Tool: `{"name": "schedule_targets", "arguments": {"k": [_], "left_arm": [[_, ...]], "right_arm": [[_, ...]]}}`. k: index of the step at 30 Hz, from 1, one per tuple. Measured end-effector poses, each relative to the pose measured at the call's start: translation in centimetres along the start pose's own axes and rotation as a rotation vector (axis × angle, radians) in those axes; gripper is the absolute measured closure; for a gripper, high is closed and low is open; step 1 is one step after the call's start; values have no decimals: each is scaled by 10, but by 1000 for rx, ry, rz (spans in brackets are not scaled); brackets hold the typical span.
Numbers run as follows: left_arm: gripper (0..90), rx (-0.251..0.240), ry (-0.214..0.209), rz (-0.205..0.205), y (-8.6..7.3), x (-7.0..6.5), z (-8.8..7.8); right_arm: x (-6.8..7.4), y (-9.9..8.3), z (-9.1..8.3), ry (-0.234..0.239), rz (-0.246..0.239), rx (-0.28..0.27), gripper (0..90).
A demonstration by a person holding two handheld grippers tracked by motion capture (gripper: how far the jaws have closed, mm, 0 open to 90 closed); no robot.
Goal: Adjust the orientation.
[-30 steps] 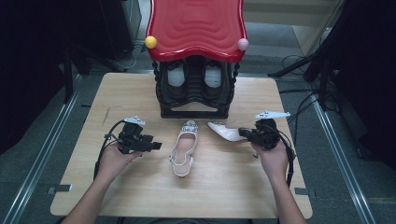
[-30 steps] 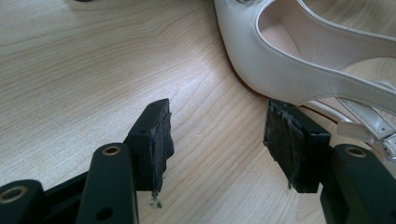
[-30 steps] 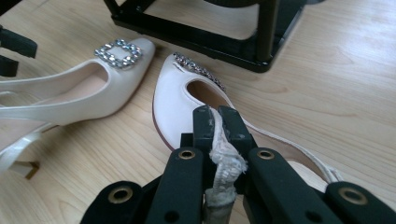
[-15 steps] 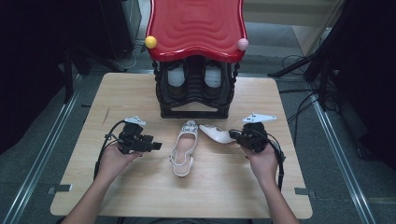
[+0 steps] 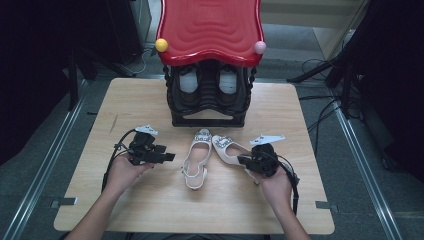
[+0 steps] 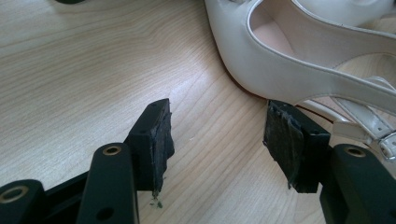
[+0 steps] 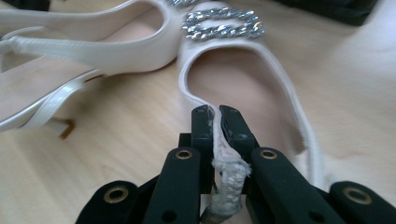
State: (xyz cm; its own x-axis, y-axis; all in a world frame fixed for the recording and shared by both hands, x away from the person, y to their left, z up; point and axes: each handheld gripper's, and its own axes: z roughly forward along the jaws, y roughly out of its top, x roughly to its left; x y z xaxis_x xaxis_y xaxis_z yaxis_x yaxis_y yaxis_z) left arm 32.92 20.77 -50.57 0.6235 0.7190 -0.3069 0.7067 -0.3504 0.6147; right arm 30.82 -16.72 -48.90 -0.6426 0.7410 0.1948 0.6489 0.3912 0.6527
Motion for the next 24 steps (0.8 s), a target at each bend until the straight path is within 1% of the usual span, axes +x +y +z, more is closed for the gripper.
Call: {"name": "schedule_targets", "arguments": {"k": [1,2,4,6,8,9,11,16,19,21,22,23,24], "left_arm": [[420,-3,-3,0,0,0,0],[420,-4,-6,2,1,-1,0],[421,-7,-9,10,1,-2,0],[422,-5,-9,13,0,-4,0],[423,-6,-10,13,0,-5,0],[423,-6,-10,14,0,-5,1],[423,-11,-11,7,1,-6,1],[424,-5,-10,13,1,-8,2],[432,3,-8,18,1,-9,4],[455,9,-5,23,1,-10,5],[471,8,-1,23,1,-11,4],[502,5,-7,20,1,-11,4],[535,-4,-16,11,2,-12,3]], "right_arm": [[3,0,4,9,-6,8,861],[7,0,7,6,-23,5,861],[14,4,9,-8,-36,2,857],[17,6,12,-14,-37,1,858],[17,8,14,-15,-21,4,859],[16,10,15,-8,-19,1,859],[16,12,18,5,10,-8,858],[19,16,24,14,53,-21,839],[21,20,29,14,53,-23,831],[19,20,30,20,56,-26,813],[18,20,29,33,58,-29,789],[17,19,28,46,61,-37,746],[16,19,27,57,54,-47,731]]}}
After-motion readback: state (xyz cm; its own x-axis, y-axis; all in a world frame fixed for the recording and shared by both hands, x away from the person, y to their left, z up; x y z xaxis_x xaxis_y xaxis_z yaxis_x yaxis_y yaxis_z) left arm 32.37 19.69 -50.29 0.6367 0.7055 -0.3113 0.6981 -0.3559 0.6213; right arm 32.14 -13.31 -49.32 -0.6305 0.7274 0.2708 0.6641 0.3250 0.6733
